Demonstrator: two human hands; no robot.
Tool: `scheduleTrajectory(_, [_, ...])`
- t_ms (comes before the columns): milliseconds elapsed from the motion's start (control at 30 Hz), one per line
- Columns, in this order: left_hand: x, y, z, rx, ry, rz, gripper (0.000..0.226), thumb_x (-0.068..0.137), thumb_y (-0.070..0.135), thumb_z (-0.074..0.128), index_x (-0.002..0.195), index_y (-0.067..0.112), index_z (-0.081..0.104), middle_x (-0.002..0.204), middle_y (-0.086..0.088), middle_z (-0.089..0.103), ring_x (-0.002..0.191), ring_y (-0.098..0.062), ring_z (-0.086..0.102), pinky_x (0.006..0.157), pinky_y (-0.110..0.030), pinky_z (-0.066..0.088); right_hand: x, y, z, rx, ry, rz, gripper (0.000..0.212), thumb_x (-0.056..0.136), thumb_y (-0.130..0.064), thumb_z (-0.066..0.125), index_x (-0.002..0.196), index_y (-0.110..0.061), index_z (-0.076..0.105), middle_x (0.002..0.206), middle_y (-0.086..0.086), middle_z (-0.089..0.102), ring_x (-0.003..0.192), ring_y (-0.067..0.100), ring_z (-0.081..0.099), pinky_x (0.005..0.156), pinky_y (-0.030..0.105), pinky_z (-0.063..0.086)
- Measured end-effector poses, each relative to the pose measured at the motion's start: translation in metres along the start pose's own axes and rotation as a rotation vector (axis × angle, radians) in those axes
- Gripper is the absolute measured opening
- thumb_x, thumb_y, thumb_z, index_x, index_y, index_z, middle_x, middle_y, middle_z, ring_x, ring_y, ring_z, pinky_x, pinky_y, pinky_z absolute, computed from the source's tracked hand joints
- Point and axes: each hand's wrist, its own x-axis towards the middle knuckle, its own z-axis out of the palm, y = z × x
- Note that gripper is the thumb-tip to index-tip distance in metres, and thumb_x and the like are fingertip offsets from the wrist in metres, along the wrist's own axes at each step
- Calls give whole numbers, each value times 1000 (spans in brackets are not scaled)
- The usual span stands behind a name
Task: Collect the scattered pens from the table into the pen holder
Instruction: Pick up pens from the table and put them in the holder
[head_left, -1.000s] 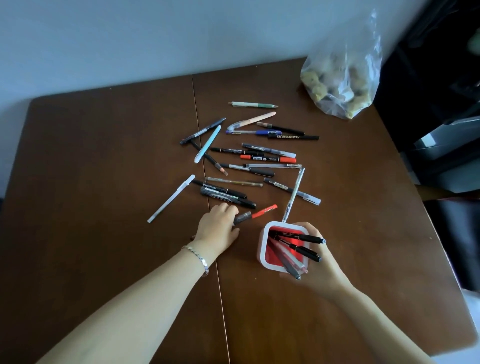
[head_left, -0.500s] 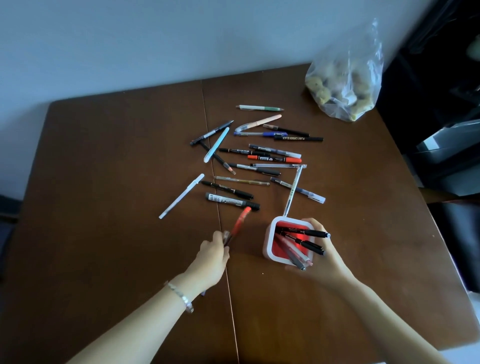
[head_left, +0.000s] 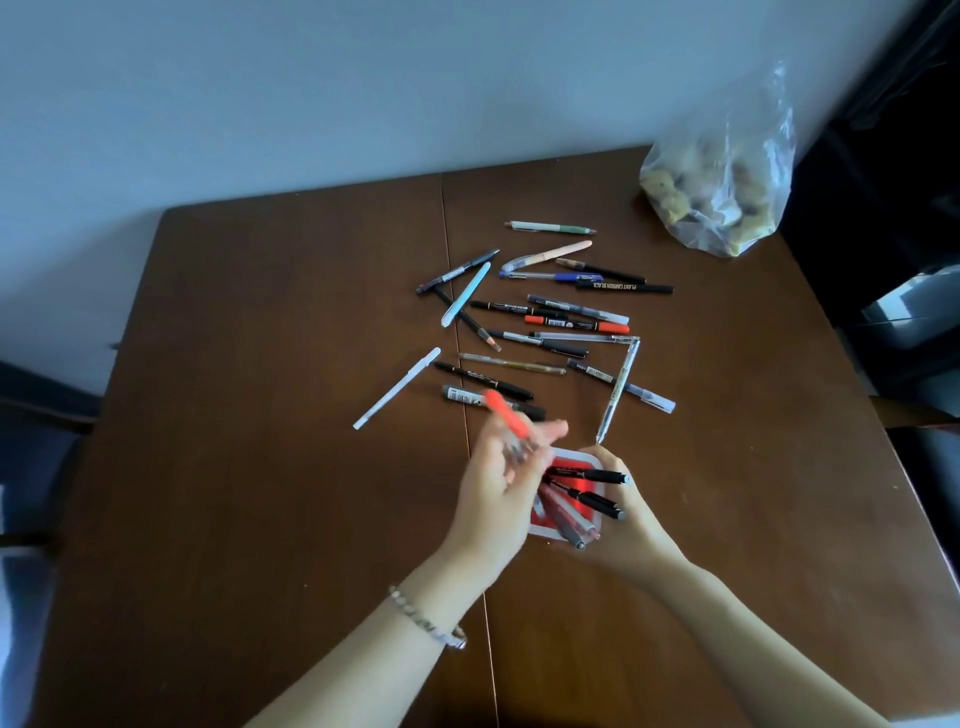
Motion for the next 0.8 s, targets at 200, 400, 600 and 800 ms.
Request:
scheduleTrajectory(200, [-8,-22,-9,138,14,-97,20,86,28,59,103,34,50,107,1,65,105,-13,64,87,-21,54,1,-6,0,-25,8,-3,87,52,-12,87,116,-37,34,119,-5,42,114,-1,43,88,7,43])
scheduleTrajectory(400, [-14,-20,-19,247,84,25,69,83,11,65,120,55,26,114,11,58,98,8,61,83,-10,47,1,-8,1,-27,-2,-9,87,52,-15,87,114,-43,34,120,-12,39,116,3,44,87,4,42])
scheduleTrajectory(600, [-18,-32,-22,469,73,167,58,84,23,62,126,51,34,116,5,63,107,4,58,89,-13,47,1,-7,0,-37,-17,28,88,53,-9,87,112,-43,31,119,-22,32,112,-19,36,82,-4,36])
scheduleTrajectory(800, [-17,-29,-23,509,-50,102,34,90,17,55,123,25,54,119,5,61,110,-7,58,92,-20,50,1,-7,1,-32,-5,39,88,52,-14,89,120,-33,36,119,-9,41,113,-8,42,84,-1,40])
